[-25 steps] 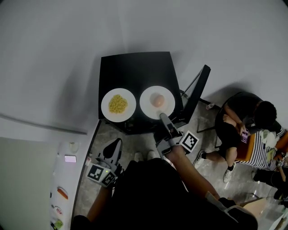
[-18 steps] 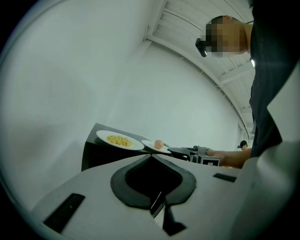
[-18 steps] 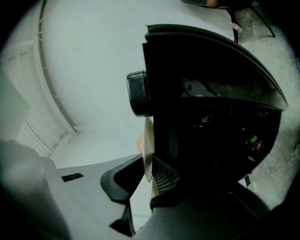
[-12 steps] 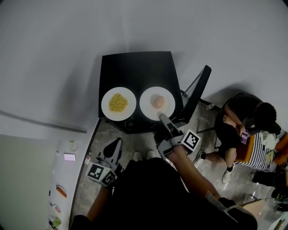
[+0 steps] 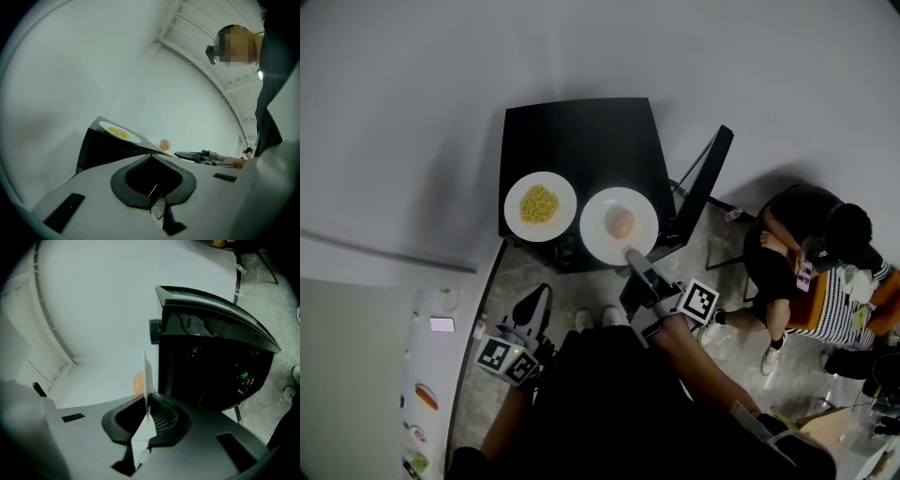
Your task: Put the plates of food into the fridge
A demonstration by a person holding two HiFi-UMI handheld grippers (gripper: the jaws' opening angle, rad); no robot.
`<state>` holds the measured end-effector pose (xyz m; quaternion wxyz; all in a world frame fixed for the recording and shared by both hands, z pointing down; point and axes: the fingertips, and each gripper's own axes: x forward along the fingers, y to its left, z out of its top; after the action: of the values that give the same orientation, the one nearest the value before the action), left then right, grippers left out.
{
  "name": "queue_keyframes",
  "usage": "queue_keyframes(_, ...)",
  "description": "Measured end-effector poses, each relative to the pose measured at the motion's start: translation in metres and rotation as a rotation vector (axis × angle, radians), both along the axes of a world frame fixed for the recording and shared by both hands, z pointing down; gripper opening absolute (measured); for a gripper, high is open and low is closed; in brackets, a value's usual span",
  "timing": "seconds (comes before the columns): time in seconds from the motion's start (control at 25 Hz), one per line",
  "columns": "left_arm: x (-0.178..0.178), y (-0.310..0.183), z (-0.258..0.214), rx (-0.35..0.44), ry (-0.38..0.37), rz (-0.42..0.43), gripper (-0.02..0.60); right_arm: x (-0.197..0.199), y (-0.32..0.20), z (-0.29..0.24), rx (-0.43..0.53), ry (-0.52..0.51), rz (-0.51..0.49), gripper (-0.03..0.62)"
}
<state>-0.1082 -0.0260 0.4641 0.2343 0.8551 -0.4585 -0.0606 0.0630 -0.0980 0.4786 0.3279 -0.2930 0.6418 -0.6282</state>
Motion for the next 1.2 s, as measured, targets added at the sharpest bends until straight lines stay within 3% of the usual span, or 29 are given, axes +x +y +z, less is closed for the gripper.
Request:
queue_keyframes(0.52,0.002,0.018,0.006,0.007,-0.012,0.017,0.023,-0.01,0.066,0.016,-0.01,-0.015,-0.166,0.043)
queue_keyframes(1.2,0.013,0.021,0.016,-0.028,-0.012,0.054,0.023,0.009,0.068,0.087,-0.112,0.058,-0.117,0.041)
